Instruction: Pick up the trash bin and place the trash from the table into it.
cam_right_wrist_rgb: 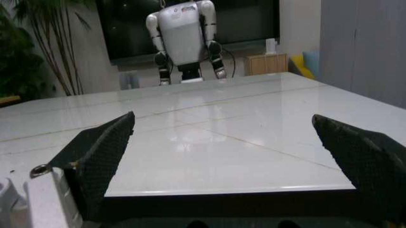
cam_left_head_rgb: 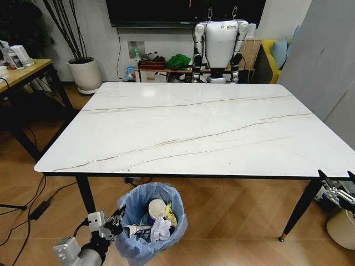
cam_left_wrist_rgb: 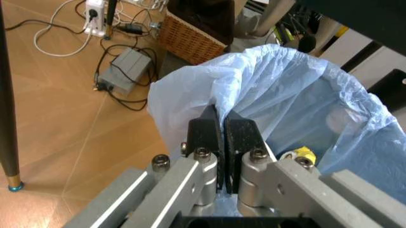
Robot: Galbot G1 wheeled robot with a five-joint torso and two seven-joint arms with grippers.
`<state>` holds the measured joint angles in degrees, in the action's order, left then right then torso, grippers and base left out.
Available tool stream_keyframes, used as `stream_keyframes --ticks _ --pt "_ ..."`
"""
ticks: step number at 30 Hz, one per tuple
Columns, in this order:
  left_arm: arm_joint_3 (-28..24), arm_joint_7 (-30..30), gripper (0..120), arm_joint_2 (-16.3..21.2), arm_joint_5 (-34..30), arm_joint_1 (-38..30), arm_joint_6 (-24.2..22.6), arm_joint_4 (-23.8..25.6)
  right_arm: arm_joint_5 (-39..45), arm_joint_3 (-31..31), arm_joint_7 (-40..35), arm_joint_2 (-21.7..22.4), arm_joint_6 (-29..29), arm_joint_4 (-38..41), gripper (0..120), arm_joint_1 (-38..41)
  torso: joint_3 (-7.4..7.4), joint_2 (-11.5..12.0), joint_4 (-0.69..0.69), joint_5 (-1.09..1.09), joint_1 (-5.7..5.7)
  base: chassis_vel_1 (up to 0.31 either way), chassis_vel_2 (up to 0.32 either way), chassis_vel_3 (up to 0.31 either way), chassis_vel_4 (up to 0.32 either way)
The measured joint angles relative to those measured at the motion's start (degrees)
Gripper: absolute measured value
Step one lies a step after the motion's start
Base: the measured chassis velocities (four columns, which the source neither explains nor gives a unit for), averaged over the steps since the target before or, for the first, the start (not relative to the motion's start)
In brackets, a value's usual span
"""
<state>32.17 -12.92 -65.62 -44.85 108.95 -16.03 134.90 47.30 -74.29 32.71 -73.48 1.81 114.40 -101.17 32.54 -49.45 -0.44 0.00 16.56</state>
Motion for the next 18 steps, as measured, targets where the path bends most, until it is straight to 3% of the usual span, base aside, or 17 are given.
stream_keyframes --ticks 18 --pt "-0.2 0.0 0 -0.1 -0.2 -0.1 -0.2 -0.2 -0.3 0.0 0.1 -0.4 0.1 0.0 100 -0.1 -1.81 3.3 0.00 0.00 -1.47 0.000 0.000 0.000 0.000"
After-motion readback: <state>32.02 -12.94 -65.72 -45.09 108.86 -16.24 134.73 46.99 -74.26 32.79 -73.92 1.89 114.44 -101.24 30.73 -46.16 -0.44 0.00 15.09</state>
